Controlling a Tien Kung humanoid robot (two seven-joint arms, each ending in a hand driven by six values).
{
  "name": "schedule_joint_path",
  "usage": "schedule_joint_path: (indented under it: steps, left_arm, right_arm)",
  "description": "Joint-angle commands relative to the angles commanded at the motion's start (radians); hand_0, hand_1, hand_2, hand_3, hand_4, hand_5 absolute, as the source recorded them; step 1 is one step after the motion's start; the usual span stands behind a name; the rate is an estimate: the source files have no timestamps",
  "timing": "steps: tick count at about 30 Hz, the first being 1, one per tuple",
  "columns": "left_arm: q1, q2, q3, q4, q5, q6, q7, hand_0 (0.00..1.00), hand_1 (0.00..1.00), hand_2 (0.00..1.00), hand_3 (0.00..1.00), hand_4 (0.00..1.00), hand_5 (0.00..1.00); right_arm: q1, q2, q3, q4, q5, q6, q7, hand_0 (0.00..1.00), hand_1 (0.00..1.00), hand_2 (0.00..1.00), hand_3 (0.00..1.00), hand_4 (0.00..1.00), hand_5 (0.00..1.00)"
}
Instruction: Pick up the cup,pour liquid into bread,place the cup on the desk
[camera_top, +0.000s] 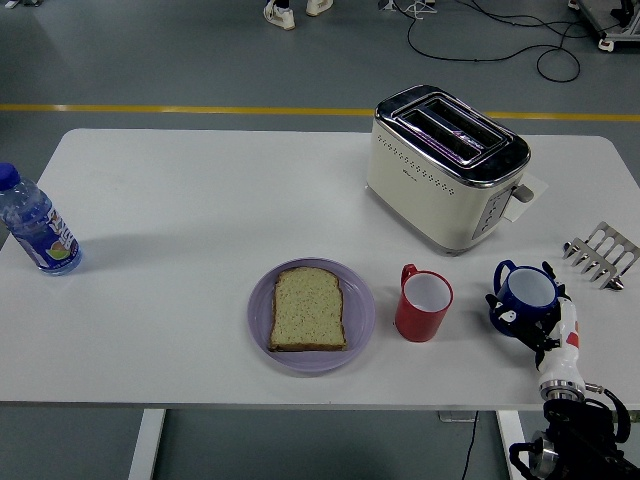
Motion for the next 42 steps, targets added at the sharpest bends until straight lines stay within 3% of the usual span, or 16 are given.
schedule_joint_path:
  steps: [3,4,8,9,15,16,23,30,34,42]
  left_arm:
    - [-0.001,0.0,0.001,0.0,0.0,0.0,0.0,0.646,0.614,0.586,0.527,0.296,0.764]
    - [-0.001,0.0,0.001,0.0,0.0,0.0,0.0,0.646,0.614,0.586,0.527,0.296,0.764]
    - [-0.001,0.0,0.0,-0.001,-0.001,0.0,0.0,0.646,0.614,0.586,0.527,0.296,0.764]
    - [-0.001,0.0,0.0,-0.001,-0.001,0.0,0.0,0.646,0.614,0.586,0.527,0.296,0.764]
    - [-0.001,0.0,0.001,-0.001,0.0,0.0,0.0,0.646,0.614,0.588,0.527,0.296,0.764]
    - [-0.001,0.0,0.0,-0.001,0.0,0.0,0.0,0.646,0.614,0.588,0.527,0.296,0.764]
    - [-0.001,0.001,-0.002,-0.002,0.004,0.0,0.0,0.645,0.613,0.588,0.527,0.296,0.764]
    - [0.0,0.002,-0.004,-0.002,0.005,0.0,0.0,0.646,0.613,0.588,0.527,0.296,0.763]
    - [0.001,0.003,-0.003,-0.003,0.006,0.0,0.001,0.646,0.613,0.587,0.526,0.296,0.762]
    - [0.006,0.004,0.006,-0.001,0.007,-0.001,0.001,0.646,0.613,0.588,0.527,0.296,0.763]
  right_arm:
    - [0.005,0.003,0.001,-0.014,0.011,0.003,0.0,0.797,0.705,0.804,0.833,0.961,0.062]
    - [0.005,0.003,0.003,-0.016,0.017,0.003,0.0,0.62,0.553,0.629,0.663,0.906,0.033]
    - [0.002,0.002,0.017,-0.015,0.031,0.009,0.0,0.62,0.553,0.629,0.663,0.906,0.033]
    - [0.001,0.001,0.02,-0.014,0.033,0.011,0.0,0.508,0.458,0.561,0.569,0.786,0.002]
    - [-0.005,-0.004,0.031,-0.003,0.028,0.032,0.0,0.508,0.458,0.561,0.569,0.786,0.002]
    - [-0.008,-0.006,0.037,0.003,0.027,0.033,0.0,0.416,0.427,0.555,0.552,0.759,0.002]
    - [-0.033,-0.029,0.094,0.065,0.005,0.041,0.0,0.426,0.408,0.551,0.533,0.719,0.002]
    - [-0.09,-0.087,0.166,0.204,-0.081,0.072,-0.009,0.41,0.387,0.542,0.526,0.695,0.002]
    - [-0.115,-0.122,0.207,0.308,-0.158,0.078,-0.069,0.389,0.376,0.535,0.53,0.689,0.002]
    - [-0.113,-0.172,0.303,0.543,-0.362,0.082,-0.372,0.373,0.373,0.533,0.534,0.669,0.002]
